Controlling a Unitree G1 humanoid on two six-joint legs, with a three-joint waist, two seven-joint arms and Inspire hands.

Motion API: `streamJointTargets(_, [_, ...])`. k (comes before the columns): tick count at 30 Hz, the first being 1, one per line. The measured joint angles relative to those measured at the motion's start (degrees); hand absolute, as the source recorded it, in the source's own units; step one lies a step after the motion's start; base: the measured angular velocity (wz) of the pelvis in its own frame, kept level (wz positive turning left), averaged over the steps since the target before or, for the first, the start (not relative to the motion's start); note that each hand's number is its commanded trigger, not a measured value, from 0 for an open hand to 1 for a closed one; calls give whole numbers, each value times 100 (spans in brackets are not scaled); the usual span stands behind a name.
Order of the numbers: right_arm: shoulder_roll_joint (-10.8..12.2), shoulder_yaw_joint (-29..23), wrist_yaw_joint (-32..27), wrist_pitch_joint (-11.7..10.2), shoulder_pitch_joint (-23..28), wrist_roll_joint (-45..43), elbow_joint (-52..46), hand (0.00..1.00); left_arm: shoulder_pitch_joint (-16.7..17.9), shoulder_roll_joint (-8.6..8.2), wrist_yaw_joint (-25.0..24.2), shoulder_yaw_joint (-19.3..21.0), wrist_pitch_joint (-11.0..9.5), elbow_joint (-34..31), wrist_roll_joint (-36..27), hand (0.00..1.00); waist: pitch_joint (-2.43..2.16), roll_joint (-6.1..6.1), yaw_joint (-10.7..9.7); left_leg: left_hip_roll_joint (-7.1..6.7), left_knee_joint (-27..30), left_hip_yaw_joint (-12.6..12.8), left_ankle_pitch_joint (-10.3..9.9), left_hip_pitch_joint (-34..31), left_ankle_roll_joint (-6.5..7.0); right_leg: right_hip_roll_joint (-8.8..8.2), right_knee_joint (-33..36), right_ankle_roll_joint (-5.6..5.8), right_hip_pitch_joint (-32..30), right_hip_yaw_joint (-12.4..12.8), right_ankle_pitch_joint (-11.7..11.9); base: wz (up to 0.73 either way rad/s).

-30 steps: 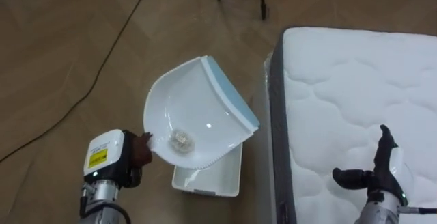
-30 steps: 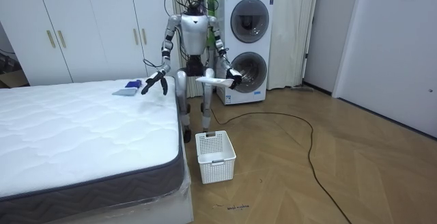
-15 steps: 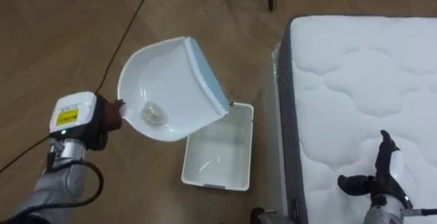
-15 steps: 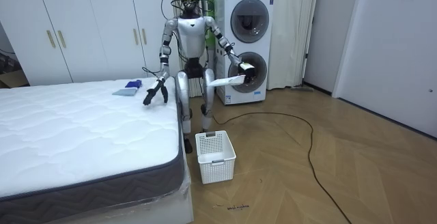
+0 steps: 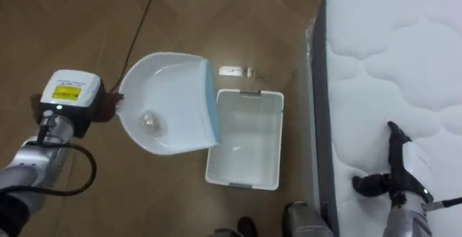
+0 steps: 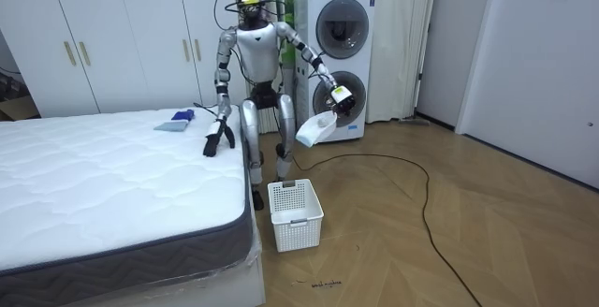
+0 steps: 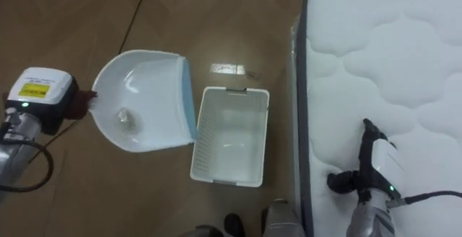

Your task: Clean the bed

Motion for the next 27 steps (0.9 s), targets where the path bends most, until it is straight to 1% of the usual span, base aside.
streamJointTargets(1, [-28,0,-12,6,3,-56,-58,0,-2,0,-62,-41,76,-21,58,100,9,57,-14,1,-7,54,-3,1,5,5,27,2,-33,61,-1,-14])
streamJointTargets(2, [-46,4,-16,5,8,-64,-95,0,-4,0,-104,-76,115,-39,73,100,5,91,-30,-1,-8,73,-9,1,14,0,51,6,-47,73,-4,-14])
streamJointTargets(4, [-70,21,-22,-1,-11,-163,-178,0,-12,41,-261,-229,203,-114,86,100,7,172,-128,-4,-8,143,-16,14,22,-26,116,6,-79,95,-23,-8])
streamJointTargets(5, [-78,19,-17,0,-9,-187,-222,0,-13,41,-306,-229,220,-135,98,100,10,183,-151,-5,-6,157,-16,14,22,-31,136,4,-96,101,-25,-7])
streamJointTargets(7, [-97,4,-12,12,10,-394,-335,0,-12,44,-513,-232,251,-216,152,100,35,234,-221,-14,15,196,-22,15,27,-69,204,-15,-129,94,-54,-4])
streamJointTargets(8, [-98,1,-13,12,10,-430,-355,0,-12,52,-558,-233,254,-216,168,100,37,248,-249,-22,15,204,-26,13,21,-86,225,-20,-143,92,-61,0])
streamJointTargets(9, [-99,1,-13,12,15,-486,-426,0,-12,84,-670,-234,272,-213,205,100,33,253,-303,-49,22,231,-37,3,7,-125,289,-26,-195,108,-99,0])
streamJointTargets(10, [-104,0,-12,12,26,-536,-495,0,-12,95,-788,-234,323,-210,204,100,34,272,-325,-52,33,268,-40,6,8,-125,312,-28,-220,149,-126,-5])
streamJointTargets(12, [-111,0,-15,5,66,-621,-570,0,-13,128,-904,-233,326,-207,207,100,25,288,-332,-51,50,337,-37,28,17,-121,382,-34,-243,218,-160,-12])
streamJointTargets(15, [-115,0,-14,-10,60,-723,-614,0,-24,186,-1036,-233,326,-149,207,100,20,347,-365,-46,23,405,-41,73,16,-104,412,-43,-250,287,-174,-11])
streamJointTargets(17, [-134,-7,-20,-9,62,-758,-696,0,-55,193,-1167,-233,352,-35,206,100,26,431,-383,-12,-18,537,-41,118,16,-86,413,-37,-249,351,-175,-10])
streamJointTargets(19, [-141,-10,-25,-10,69,-765,-765,0,-60,197,-1270,-233,416,33,207,100,27,482,-409,-10,-42,581,-40,153,17,-87,422,-34,-250,377,-175,-9])
streamJointTargets(22, [-137,-9,-15,-34,46,-767,-768,0,-60,215,-1391,-231,476,36,209,100,25,486,-439,-8,-89,678,-40,216,17,-103,469,-43,-250,400,-198,-5])
streamJointTargets(27, [-133,-9,-4,-119,38,-768,-757,0,-61,215,-1597,-232,476,17,211,100,26,488,-455,-4,-91,709,-40,219,16,-97,502,-57,-282,449,-214,-1])
